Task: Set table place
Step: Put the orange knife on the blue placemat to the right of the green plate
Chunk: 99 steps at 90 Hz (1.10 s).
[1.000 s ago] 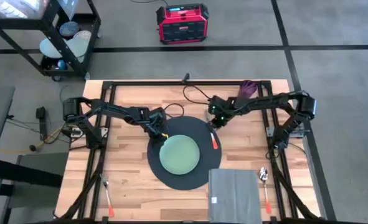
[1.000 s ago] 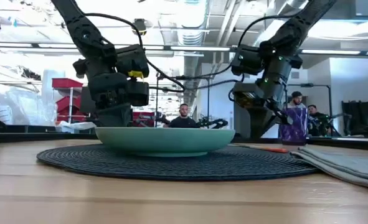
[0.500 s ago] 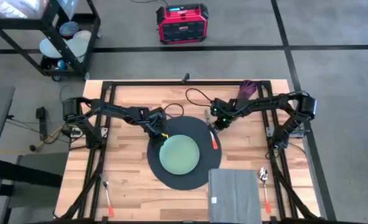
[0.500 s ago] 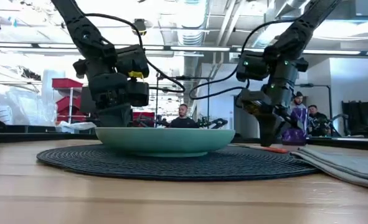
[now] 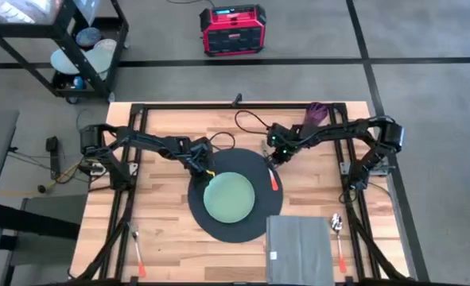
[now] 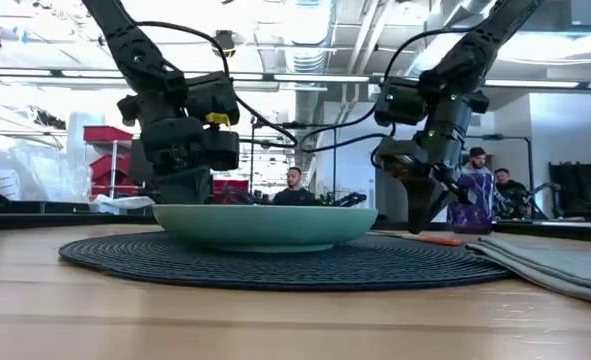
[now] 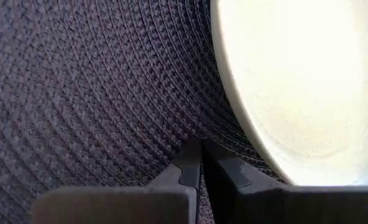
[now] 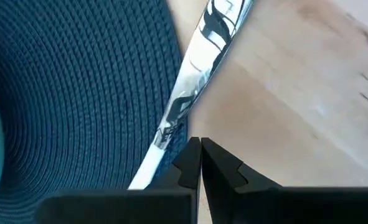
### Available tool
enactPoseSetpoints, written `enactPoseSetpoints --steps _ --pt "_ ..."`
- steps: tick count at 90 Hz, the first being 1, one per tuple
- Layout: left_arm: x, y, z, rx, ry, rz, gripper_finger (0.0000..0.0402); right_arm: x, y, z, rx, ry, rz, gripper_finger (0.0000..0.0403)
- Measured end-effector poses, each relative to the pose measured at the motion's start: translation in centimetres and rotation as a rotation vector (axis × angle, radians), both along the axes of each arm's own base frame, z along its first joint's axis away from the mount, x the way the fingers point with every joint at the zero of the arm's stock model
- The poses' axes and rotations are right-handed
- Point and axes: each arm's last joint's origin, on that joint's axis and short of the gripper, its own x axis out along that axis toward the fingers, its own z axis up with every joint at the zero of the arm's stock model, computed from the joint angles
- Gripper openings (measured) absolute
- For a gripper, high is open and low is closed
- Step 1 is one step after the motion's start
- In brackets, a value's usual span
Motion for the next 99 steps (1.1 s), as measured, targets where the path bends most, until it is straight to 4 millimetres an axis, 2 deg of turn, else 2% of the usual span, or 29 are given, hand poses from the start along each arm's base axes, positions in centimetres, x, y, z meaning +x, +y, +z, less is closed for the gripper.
enactPoseSetpoints --steps 38,74,99 --pt "0.1 0.0 0.1 0.011 -0.016 -0.009 0.0 -0.8 -2.2 0.1 -0.021 -0.017 -0.062 0.0" --pt "0.1 0.0 0.1 0.015 -0.019 -0.018 0.0 -0.1 -2.3 0.3 -0.01 -0.082 -0.099 0.0" --pt "0.1 0.0 0.1 0.015 -0.02 -0.017 0.0 0.5 -2.2 -1.5 0.038 -0.053 -0.099 0.0"
